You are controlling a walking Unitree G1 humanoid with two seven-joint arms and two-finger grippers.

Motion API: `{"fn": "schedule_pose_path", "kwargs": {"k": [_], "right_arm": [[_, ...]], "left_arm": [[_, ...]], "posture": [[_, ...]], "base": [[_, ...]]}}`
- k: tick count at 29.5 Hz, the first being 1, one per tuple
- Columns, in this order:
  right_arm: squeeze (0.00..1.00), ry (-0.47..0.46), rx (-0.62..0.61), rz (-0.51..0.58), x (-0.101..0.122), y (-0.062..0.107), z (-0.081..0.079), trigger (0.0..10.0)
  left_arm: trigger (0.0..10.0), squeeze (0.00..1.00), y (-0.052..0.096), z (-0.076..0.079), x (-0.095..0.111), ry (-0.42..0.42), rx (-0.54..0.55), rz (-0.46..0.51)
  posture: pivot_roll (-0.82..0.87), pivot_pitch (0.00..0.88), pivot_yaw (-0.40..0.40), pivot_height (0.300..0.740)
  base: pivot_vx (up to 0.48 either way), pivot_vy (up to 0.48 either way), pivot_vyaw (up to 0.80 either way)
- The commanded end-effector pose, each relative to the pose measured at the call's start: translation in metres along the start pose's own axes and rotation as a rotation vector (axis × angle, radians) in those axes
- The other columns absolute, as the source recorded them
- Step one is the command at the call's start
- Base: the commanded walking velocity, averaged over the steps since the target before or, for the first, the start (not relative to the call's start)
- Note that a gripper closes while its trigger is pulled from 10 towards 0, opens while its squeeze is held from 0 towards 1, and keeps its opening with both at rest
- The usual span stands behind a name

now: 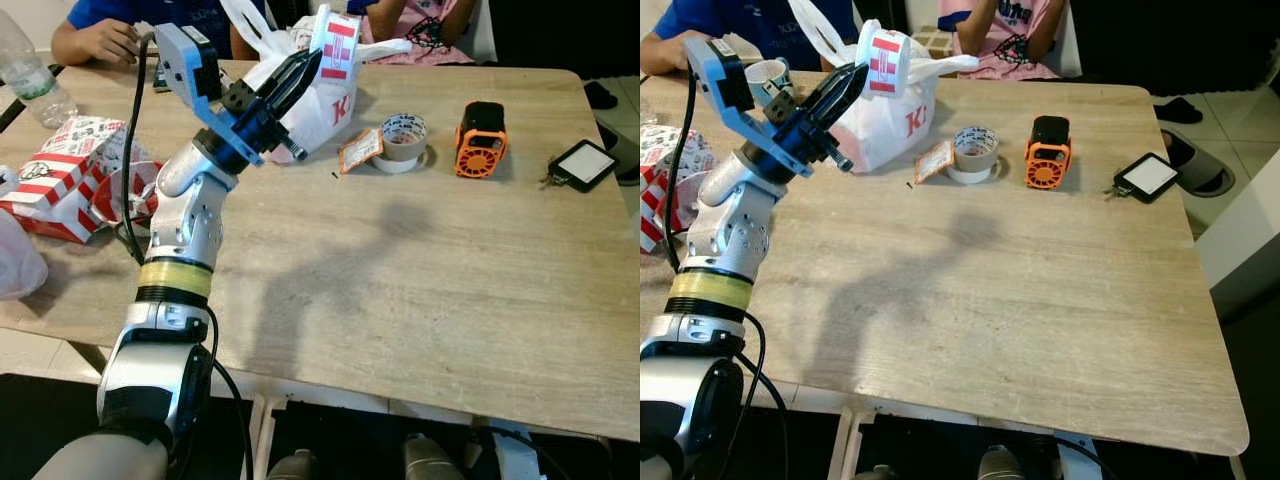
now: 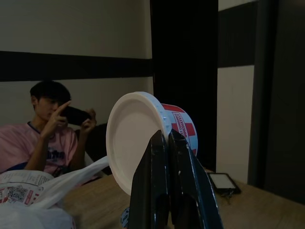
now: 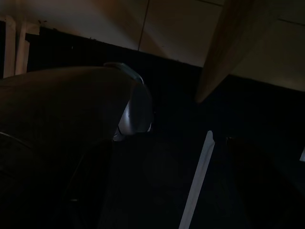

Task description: Restocking fridge

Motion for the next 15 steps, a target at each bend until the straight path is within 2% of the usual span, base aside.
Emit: {"fn": "schedule_pose_path", "kwargs": {"k": [1, 5, 9, 15], "right_arm": [[0.00, 0.002, 0.020, -0.038, -0.010, 0.000, -0.007, 10.0], [0.00, 0.010, 0.027, -0.039, -0.007, -0.002, -0.010, 10.0], [0.00, 0.021, 0.034, -0.034, -0.004, -0.003, -0.012, 10.0], [0.00, 0.040, 0.033, -0.029, 0.002, -0.004, -0.012, 10.0]], "left_arm": [[10.0, 0.00, 0.011, 0.008, -0.008, 0.070, 0.092, 0.010], [10.0, 0.00, 0.032, 0.022, -0.017, 0.157, 0.257, -0.021], [10.0, 0.00, 0.037, 0.031, -0.019, 0.184, 0.309, -0.062], [10.0, 0.00, 0.042, 0.050, -0.030, 0.214, 0.316, -0.158]], "posture": [[-0.05, 0.079, 0.060, 0.740], [-0.04, 0.045, 0.056, 0.740], [-0.04, 0.022, 0.053, 0.740], [-0.03, 0.000, 0.047, 0.740]], "base": [[0.000, 0.000, 0.00], [0.000, 0.000, 0.00], [0.000, 0.000, 0.00], [-0.042, 0.000, 0.00]]}}
Point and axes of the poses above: a point about 5 cm out from each wrist's last joint towards the gripper, its own y axis pointing back from the gripper into the wrist, its own x axis along the axis of the wrist's last joint, z = x × y, the point moved 1 cm from there along -y, pointing out of the wrist towards the gripper, and after that the axes turned 13 degrees about -y, right-handed, at the moved point
